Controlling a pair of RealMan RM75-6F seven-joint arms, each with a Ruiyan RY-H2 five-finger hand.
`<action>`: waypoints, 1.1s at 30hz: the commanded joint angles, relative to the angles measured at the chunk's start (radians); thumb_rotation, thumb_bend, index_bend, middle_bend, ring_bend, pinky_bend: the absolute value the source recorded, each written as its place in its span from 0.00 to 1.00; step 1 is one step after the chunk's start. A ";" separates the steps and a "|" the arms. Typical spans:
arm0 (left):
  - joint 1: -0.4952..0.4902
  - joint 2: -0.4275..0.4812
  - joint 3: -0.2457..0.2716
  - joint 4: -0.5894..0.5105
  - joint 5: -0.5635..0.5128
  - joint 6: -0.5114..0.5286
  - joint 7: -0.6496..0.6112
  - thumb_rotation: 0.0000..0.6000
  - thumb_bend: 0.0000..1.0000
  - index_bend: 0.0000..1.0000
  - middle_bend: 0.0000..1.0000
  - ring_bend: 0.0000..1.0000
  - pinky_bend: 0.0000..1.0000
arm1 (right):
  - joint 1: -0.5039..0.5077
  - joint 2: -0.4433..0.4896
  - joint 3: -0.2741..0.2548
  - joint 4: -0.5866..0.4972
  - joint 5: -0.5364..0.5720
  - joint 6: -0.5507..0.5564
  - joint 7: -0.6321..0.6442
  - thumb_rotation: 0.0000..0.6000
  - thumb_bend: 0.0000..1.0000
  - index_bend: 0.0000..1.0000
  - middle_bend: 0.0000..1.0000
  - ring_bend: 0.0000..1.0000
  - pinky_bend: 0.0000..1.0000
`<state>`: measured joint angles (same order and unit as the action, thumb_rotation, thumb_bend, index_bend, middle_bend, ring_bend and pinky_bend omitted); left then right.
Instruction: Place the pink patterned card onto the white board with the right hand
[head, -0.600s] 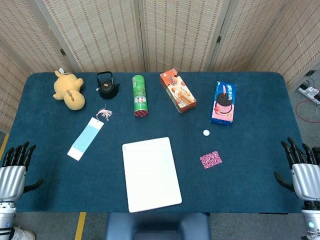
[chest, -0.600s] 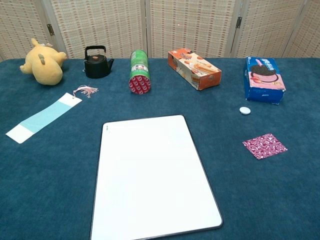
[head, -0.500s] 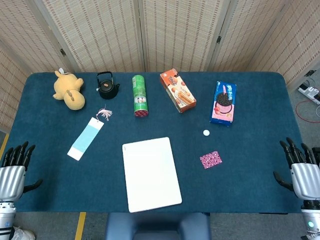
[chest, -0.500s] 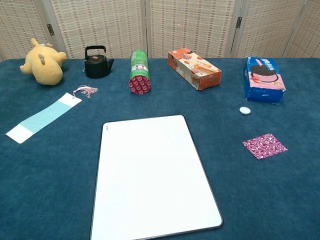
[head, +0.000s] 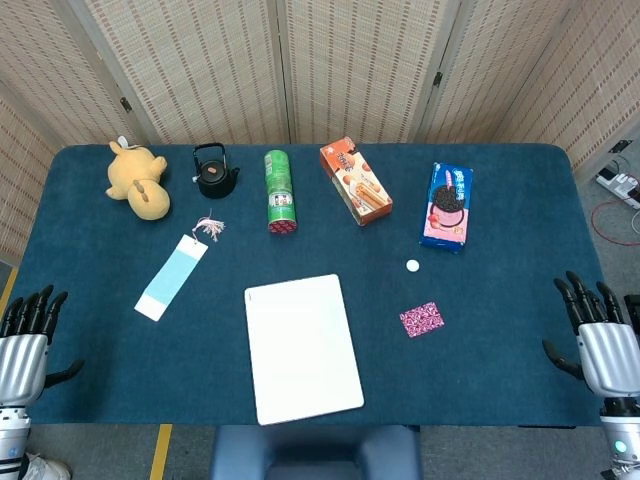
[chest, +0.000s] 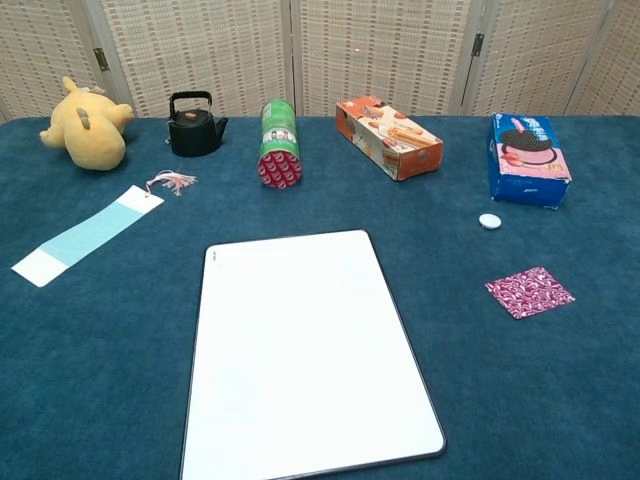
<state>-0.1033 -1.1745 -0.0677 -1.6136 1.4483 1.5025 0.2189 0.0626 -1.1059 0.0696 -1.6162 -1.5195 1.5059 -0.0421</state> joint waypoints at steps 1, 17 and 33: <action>0.001 0.000 -0.001 -0.001 0.002 0.003 -0.003 1.00 0.12 0.09 0.04 0.02 0.00 | 0.008 0.004 0.000 -0.006 -0.009 -0.006 -0.005 1.00 0.31 0.00 0.07 0.14 0.01; 0.005 0.007 0.003 -0.005 0.015 0.012 -0.009 1.00 0.12 0.10 0.04 0.05 0.00 | 0.176 -0.052 0.004 -0.018 -0.033 -0.246 -0.088 1.00 0.31 0.15 0.08 0.11 0.01; 0.024 0.015 0.012 0.002 0.010 0.019 -0.029 1.00 0.12 0.11 0.04 0.06 0.00 | 0.377 -0.202 0.032 0.053 0.099 -0.536 -0.203 1.00 0.31 0.25 0.06 0.09 0.01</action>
<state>-0.0794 -1.1591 -0.0556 -1.6120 1.4579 1.5218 0.1902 0.4260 -1.2930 0.1025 -1.5775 -1.4336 0.9894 -0.2340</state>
